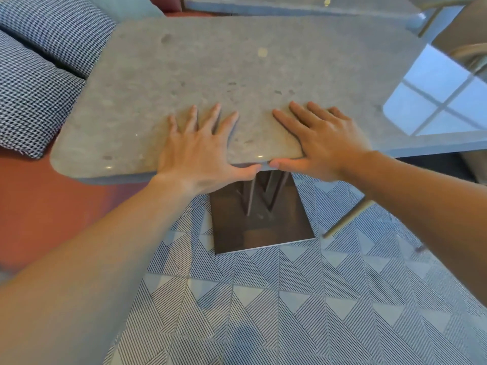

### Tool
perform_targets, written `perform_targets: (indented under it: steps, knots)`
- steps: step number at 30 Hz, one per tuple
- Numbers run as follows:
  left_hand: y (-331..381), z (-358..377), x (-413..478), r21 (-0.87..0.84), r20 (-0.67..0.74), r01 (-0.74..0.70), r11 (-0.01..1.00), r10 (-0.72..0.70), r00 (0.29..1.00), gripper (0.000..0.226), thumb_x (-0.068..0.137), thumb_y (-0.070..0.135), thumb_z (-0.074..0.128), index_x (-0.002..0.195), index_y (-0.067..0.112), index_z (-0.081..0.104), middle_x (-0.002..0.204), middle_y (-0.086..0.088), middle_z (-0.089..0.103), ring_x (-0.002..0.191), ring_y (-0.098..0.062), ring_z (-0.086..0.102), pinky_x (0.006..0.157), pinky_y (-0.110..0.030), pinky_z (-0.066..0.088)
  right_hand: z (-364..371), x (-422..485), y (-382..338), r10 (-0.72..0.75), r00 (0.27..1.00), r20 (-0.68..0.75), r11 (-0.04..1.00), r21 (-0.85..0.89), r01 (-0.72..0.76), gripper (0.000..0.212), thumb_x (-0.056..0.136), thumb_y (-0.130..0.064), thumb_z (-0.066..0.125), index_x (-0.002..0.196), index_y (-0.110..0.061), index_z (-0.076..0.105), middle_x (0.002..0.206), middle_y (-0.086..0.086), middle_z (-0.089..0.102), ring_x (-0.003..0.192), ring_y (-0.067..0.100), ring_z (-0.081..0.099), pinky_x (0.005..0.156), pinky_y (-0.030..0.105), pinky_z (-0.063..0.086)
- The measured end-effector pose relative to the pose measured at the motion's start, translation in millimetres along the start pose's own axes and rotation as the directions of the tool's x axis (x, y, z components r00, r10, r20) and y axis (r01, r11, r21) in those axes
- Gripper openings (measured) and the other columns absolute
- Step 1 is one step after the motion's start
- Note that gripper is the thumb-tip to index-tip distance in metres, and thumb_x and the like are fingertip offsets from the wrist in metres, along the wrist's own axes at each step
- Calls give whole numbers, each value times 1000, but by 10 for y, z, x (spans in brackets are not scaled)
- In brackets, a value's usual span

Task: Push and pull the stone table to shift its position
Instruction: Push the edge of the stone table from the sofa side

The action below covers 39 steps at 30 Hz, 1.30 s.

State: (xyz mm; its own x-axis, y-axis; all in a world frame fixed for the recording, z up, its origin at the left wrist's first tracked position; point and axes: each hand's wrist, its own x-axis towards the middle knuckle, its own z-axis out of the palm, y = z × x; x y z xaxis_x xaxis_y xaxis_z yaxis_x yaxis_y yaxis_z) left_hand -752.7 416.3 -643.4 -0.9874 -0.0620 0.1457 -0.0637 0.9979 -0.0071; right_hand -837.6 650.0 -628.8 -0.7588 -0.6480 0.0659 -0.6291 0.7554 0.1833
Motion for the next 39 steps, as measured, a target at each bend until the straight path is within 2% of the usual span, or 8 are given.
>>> perform_targets:
  steps: [3, 7, 12, 17, 21, 30, 36, 39]
  knots:
    - [-9, 18, 29, 18, -6, 16, 1000, -16, 1000, 134, 56, 113, 9, 168, 40, 12, 180, 3, 15, 166, -38, 19, 128, -69, 16, 1, 12, 52, 25, 1000, 5, 999, 30, -25, 126, 65, -107, -1, 166, -35, 21, 173, 3, 31, 157, 36, 33, 125, 57, 29]
    - [14, 41, 28, 36, 7, 13, 999, -13, 1000, 130, 58, 111, 11, 168, 41, 11, 181, 5, 14, 166, -38, 18, 129, -68, 17, 32, 12, 36, 50, 998, 34, 998, 30, -51, 128, 57, -109, -9, 166, -44, 10, 176, 6, 21, 160, 41, 24, 127, 63, 22]
    - [-9, 2, 39, 40, 7, 15, 999, -16, 1000, 130, 57, 109, 11, 168, 42, 14, 180, 6, 16, 166, -36, 20, 129, -67, 18, 7, 40, 27, 46, 999, 22, 999, 8, -46, 132, 55, -108, -13, 166, -42, 12, 175, 5, 24, 159, 40, 26, 126, 62, 25]
    - [-61, -3, 89, 50, 10, 11, 999, -11, 1000, 134, 53, 111, 6, 168, 43, 12, 180, 7, 16, 166, -35, 20, 129, -66, 19, 43, 109, 30, 51, 999, 2, 999, 4, -51, 125, 61, -107, -4, 166, -42, 12, 175, 3, 25, 160, 38, 26, 126, 60, 26]
    - [-145, 9, 158, 55, -12, 2, 999, -1, 1000, 142, 45, 112, -13, 168, 45, 12, 180, 8, 18, 166, -34, 22, 129, -64, 21, 76, 191, 0, 66, 998, -8, 997, 30, -65, 127, 58, -108, -5, 166, -42, 12, 175, 3, 25, 161, 38, 24, 127, 61, 24]
    - [-318, 7, 297, 47, -36, -32, 998, 34, 999, 144, 43, 112, -15, 167, 45, 16, 179, 9, 22, 165, -32, 26, 130, -62, 23, 99, 363, -64, 86, 996, -6, 996, 26, -86, 129, 56, -108, -13, 166, -42, 6, 177, 2, 18, 163, 37, 18, 128, 63, 21]
    - [-321, -1, 296, 48, -31, -37, 998, 39, 999, 140, 48, 114, -5, 168, 44, 16, 179, 8, 21, 165, -33, 25, 130, -62, 22, 104, 360, -65, 89, 996, -13, 996, 4, -89, 126, 61, -107, -9, 166, -41, 9, 176, 4, 22, 162, 39, 21, 127, 63, 23]
    - [-330, -19, 301, 49, -33, -37, 998, 38, 999, 144, 44, 113, -10, 168, 44, 17, 179, 9, 22, 165, -33, 26, 130, -62, 23, 119, 374, -79, 89, 996, -19, 996, -2, -89, 125, 62, -108, -8, 166, -40, 10, 176, 5, 22, 161, 39, 22, 127, 63, 23]
